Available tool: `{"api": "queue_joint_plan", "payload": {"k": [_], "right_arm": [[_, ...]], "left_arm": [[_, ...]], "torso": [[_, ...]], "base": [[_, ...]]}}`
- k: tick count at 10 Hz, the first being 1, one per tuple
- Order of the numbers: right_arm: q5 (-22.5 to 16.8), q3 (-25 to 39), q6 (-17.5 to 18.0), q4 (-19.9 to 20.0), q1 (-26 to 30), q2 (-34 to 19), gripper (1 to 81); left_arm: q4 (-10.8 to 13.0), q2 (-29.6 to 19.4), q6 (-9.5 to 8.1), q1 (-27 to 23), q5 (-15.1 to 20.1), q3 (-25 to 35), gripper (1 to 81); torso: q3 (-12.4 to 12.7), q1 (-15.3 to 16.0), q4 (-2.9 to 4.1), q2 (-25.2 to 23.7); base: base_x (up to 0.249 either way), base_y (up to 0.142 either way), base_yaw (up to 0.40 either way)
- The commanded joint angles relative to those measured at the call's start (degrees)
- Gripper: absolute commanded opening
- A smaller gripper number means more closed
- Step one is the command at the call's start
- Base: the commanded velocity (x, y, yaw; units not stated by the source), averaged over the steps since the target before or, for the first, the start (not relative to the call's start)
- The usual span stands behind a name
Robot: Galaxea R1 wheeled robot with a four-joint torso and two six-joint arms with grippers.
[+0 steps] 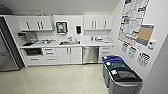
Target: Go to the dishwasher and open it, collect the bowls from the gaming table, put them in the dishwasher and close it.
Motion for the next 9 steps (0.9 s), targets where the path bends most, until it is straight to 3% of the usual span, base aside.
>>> {"api": "queue_joint_plan", "payload": {"k": [1,9], "right_arm": [[-3.19,0.22,-0.28,-0.35,2.83,-0.93,81.1],[-3.28,0.66,-0.28,-0.35,2.57,-0.84,81.1]], "left_arm": [[-0.09,-0.84,-0.11,-2.65,2.99,0.33,81.1],[-0.08,-0.84,-0.11,-2.65,2.99,0.33,81.1]], "torso": [[0.0,0.0,0.0,0.0],[0.0,0.04,0.0,0.02]], "base": [[0.278,0.0,0.0],[0.278,0.0,0.0]]}}
